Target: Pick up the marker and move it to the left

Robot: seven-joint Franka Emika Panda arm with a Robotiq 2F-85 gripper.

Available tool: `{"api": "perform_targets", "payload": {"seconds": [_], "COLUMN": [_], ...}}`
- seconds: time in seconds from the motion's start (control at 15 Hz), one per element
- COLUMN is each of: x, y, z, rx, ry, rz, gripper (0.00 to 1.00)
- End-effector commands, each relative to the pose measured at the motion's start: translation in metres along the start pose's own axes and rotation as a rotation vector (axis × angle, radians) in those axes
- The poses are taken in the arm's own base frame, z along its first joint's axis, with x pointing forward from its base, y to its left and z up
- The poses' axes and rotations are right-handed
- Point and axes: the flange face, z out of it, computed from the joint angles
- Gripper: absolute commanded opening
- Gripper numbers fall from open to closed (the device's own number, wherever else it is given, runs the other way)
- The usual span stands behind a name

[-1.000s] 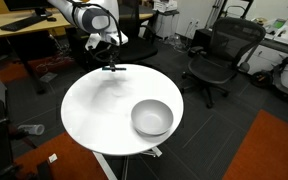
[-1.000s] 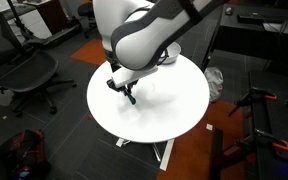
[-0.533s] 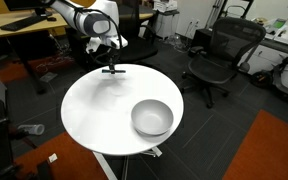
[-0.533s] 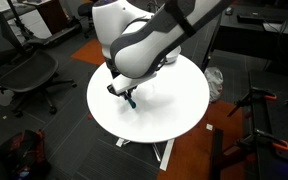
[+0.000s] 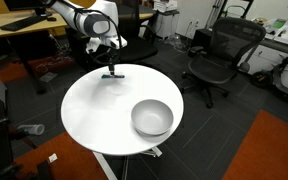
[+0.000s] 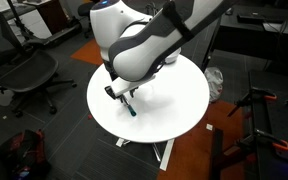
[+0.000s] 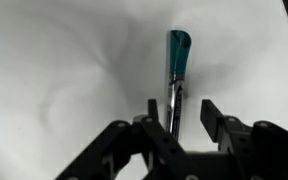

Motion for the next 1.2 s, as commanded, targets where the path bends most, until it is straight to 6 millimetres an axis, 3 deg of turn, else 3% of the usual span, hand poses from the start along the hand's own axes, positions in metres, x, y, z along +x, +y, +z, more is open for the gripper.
{"api": "perform_targets", "payload": {"seconds": [0.0, 0.13, 0.2, 0.73, 1.13], "x": [0.007, 0.01, 0.011, 0.008, -0.004], "y": [0.005, 0.013, 0.017, 0.049, 0.091], "z": [-0.009, -0.016, -0.021, -0.072, -0.115], "rx": [-0.013, -0.002, 0.007, 0.049, 0.095], "ry": [-0.004, 0.002, 0.004, 0.022, 0.016], "rz": [0.028, 0.017, 0.009, -0.106, -0.194], "gripper": [0.82, 0.97, 1.0, 1.0, 1.0]}}
